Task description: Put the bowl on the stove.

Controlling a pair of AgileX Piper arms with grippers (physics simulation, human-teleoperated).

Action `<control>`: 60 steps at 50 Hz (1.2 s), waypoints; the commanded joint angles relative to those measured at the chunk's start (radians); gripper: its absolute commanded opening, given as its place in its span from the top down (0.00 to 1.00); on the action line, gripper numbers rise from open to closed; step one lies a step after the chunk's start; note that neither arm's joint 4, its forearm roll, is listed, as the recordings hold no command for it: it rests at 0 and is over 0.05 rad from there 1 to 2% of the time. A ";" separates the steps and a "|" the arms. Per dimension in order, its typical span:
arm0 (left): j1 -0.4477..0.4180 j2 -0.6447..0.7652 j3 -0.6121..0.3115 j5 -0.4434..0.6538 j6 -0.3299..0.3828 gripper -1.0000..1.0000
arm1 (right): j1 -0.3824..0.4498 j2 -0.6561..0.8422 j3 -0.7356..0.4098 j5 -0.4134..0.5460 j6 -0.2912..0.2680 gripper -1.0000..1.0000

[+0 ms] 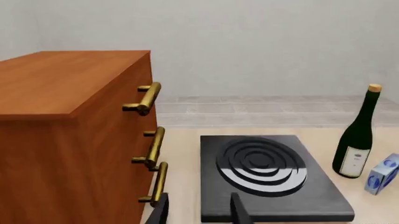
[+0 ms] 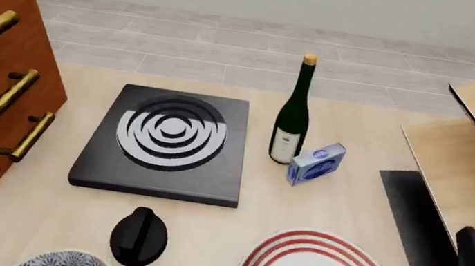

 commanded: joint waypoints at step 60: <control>-0.137 -0.004 -0.267 0.614 -0.008 0.00 | 0.000 0.004 -0.003 -0.001 0.000 0.00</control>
